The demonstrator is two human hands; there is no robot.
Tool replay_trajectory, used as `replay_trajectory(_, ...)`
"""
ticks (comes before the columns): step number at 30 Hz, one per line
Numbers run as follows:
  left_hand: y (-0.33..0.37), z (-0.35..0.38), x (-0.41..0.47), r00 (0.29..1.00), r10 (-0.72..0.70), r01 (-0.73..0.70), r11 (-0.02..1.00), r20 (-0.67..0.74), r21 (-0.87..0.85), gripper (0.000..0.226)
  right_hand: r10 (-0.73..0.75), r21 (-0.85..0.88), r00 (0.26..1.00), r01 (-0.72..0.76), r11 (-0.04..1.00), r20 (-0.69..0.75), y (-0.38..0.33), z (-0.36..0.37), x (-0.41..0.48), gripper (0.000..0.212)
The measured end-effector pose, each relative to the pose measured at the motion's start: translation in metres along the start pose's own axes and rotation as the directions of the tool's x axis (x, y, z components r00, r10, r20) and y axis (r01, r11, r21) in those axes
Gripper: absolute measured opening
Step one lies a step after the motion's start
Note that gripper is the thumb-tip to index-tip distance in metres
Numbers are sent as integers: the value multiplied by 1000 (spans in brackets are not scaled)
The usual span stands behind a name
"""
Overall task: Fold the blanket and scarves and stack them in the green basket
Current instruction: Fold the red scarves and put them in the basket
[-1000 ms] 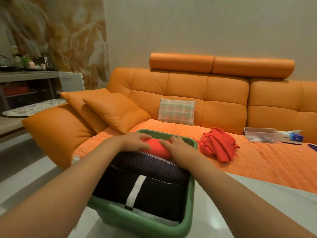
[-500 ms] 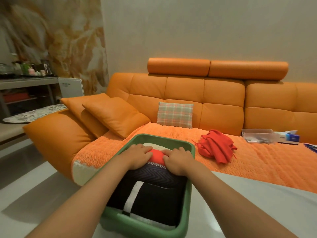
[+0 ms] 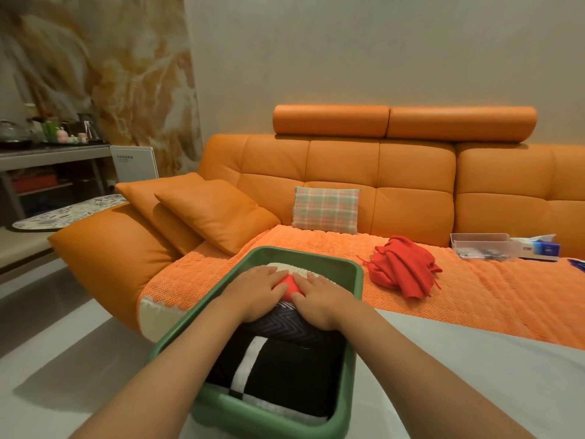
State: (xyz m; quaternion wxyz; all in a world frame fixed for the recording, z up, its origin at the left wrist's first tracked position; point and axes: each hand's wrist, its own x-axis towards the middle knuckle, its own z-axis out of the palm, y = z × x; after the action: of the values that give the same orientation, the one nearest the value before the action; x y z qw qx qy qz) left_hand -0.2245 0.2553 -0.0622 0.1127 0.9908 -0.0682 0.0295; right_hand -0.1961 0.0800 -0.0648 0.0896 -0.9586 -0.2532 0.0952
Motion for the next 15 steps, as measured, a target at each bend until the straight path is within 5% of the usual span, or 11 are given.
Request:
replay_trajectory(7,1,-1,6,1000,-10,9,999,22,36,53,-20,24,1000,20,1000,-12,0,-5,2,64)
replay_trajectory(11,17,-19,12,992,-8,16,998,-125,62,58,-12,292,969,86,953,-246,12,-32,-18,58)
replay_trajectory(15,70,-42,23,947,24,-61,993,-321,-106,41,105,408,923,59,911,-369,60,-65,-41,47)
